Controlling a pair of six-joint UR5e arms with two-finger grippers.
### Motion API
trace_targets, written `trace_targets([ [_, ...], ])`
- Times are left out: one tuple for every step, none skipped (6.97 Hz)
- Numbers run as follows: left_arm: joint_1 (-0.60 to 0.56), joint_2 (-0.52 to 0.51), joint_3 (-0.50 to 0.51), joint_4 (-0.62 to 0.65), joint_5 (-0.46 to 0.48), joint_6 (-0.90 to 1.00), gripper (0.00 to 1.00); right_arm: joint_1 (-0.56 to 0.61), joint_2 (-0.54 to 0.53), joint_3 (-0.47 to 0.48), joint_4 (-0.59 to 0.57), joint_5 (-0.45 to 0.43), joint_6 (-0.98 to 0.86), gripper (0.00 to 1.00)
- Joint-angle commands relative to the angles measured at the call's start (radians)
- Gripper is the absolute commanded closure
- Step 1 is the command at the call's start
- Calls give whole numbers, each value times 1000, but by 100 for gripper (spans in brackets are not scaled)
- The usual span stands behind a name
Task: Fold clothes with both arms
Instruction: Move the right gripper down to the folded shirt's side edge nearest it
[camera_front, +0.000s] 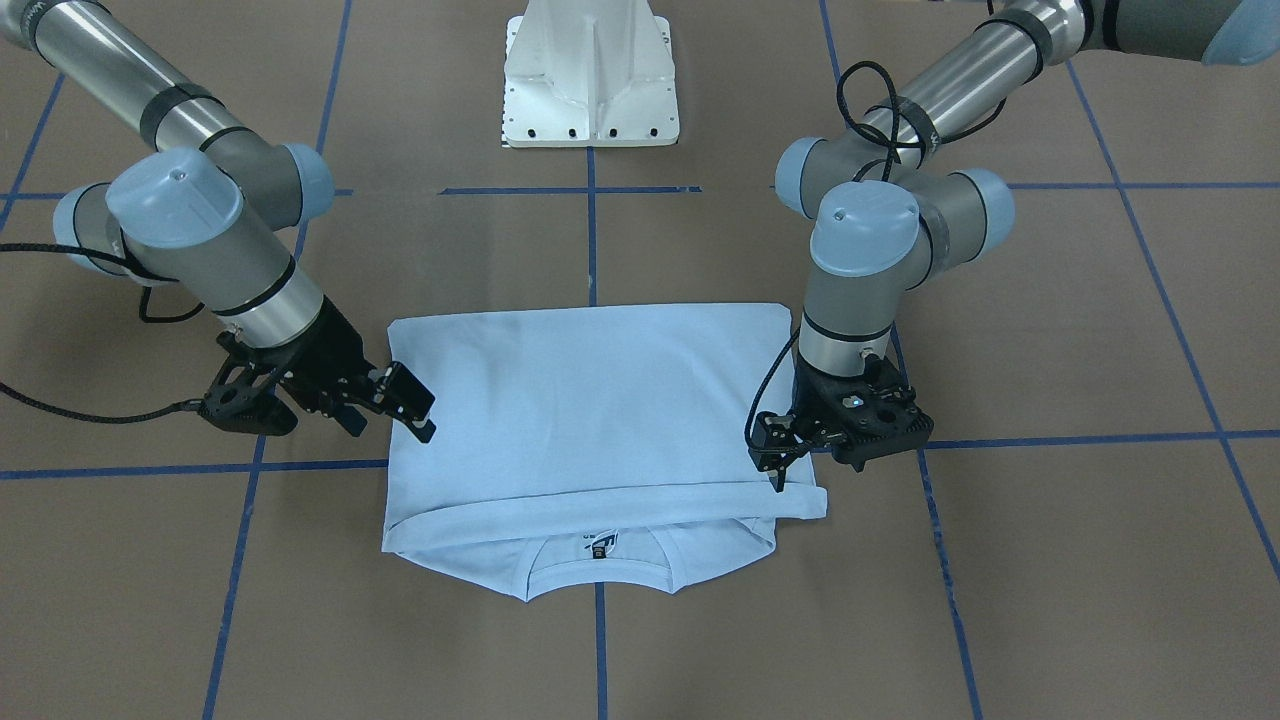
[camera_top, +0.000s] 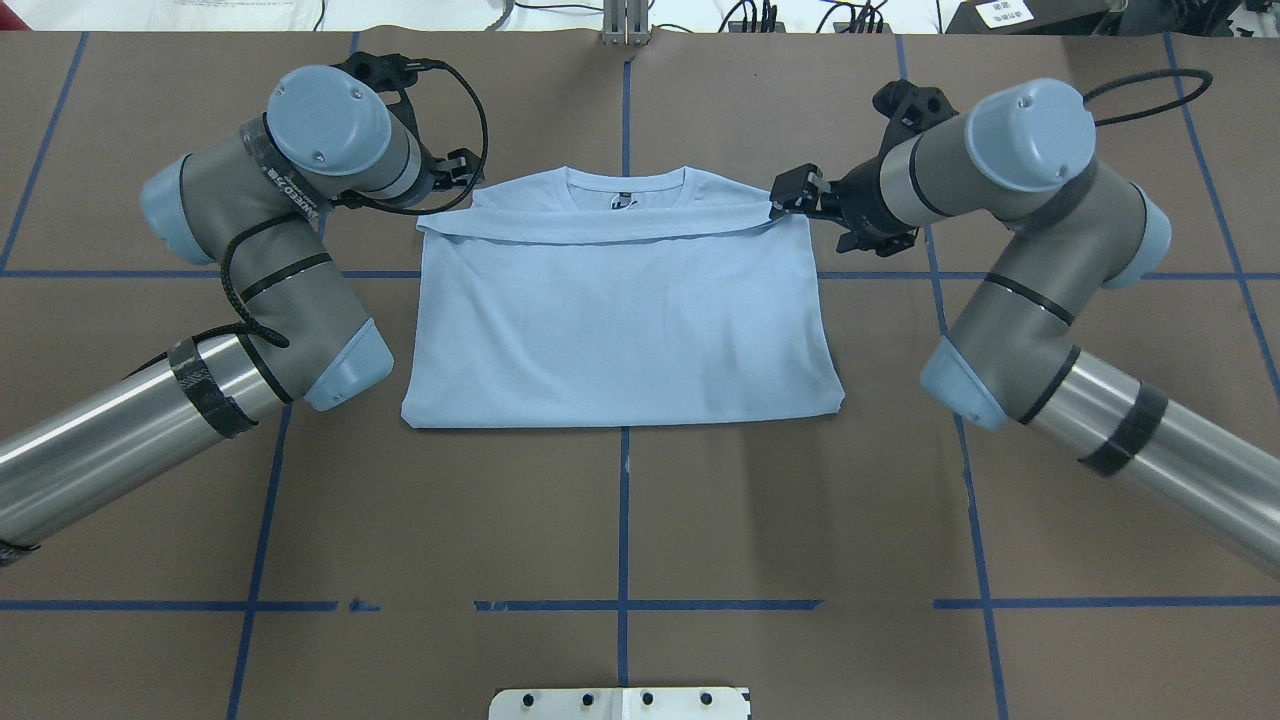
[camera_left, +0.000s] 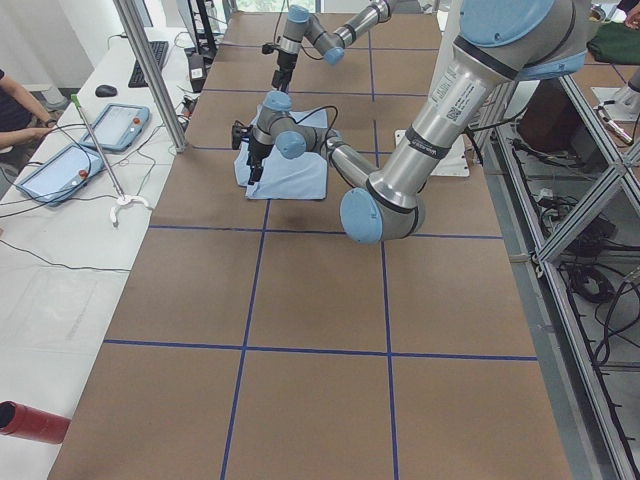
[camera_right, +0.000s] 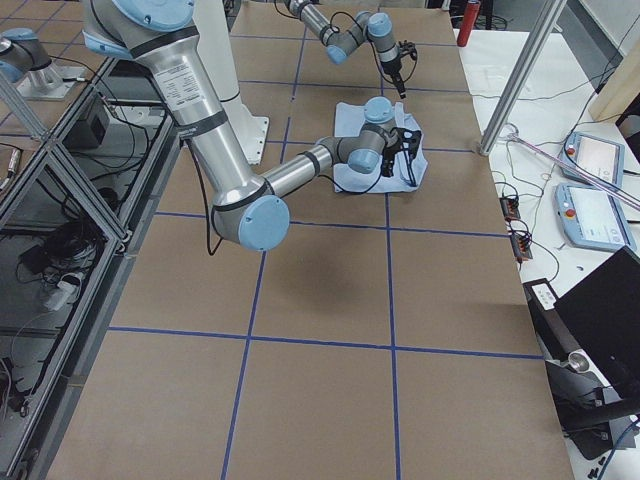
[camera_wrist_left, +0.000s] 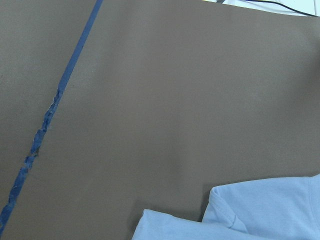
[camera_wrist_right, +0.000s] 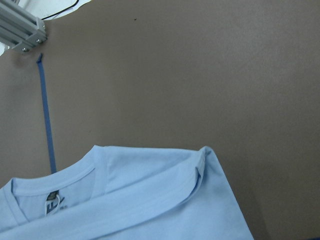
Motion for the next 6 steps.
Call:
trace_targets([
  [-1, 3, -12, 5, 0, -2, 0, -139, -155, 140, -7, -89, 1, 1],
  [0, 5, -12, 4, -2, -4, 0, -167, -159, 128, -8, -102, -8, 4],
  [-1, 2, -12, 4, -2, -4, 0, -169, -169, 115, -8, -102, -13, 4],
  [0, 2, -12, 4, -2, -4, 0, -175, -169, 105, -8, -101, -13, 4],
  [0, 5, -12, 2, -2, -4, 0, -176, -169, 106, -10, -93, -13, 7],
  [0, 6, -12, 2, -2, -4, 0, -179, -166, 109, -22, -89, -13, 23],
])
